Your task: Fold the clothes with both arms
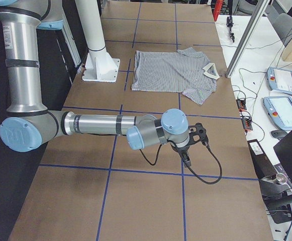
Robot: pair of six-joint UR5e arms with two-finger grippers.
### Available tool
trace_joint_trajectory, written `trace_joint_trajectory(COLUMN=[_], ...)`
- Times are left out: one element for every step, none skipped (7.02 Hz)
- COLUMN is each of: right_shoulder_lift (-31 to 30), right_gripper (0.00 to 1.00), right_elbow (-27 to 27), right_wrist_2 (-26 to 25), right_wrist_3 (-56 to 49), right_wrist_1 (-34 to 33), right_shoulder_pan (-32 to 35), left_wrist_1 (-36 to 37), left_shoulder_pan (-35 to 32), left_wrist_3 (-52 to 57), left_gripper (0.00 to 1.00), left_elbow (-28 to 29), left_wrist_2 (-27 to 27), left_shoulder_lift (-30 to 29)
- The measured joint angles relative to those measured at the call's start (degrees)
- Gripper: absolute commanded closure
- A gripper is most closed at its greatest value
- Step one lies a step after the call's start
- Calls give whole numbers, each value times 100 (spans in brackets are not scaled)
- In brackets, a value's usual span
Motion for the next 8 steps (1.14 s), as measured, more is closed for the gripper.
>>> trace_joint_trajectory(right_shoulder_lift=[409, 872, 1312, 1658, 1953, 2256, 2536, 2772], right_gripper=[0, 0, 0, 4, 12, 19, 22, 24], right_elbow=[-120, -172, -214, -312, -561, -957, -1390, -1814], right_wrist_2=[17, -100, -374, -809, -1453, -2143, -2701, -3102], right_wrist_3=[660, 1491, 2364, 3399, 4488, 5409, 6062, 6442], right_wrist_1=[105, 144, 221, 530, 1094, 1685, 2147, 2486], right_shoulder_pan=[-374, -842, -1287, -1760, -2310, -2863, -3297, -3596], left_wrist_1=[-105, -173, -207, -227, -252, -286, -306, -321], left_shoulder_pan=[102, 188, 248, 302, 335, 355, 366, 372], left_wrist_3=[-405, -610, -683, -705, -712, -714, -714, -714], left_gripper=[0, 0, 0, 0, 0, 0, 0, 0], left_elbow=[70, 95, 99, 94, 93, 95, 97, 98], left_wrist_2=[0, 3, 4, 5, 6, 6, 8, 11], left_shoulder_lift=[-153, -236, -288, -311, -316, -318, -320, -322])
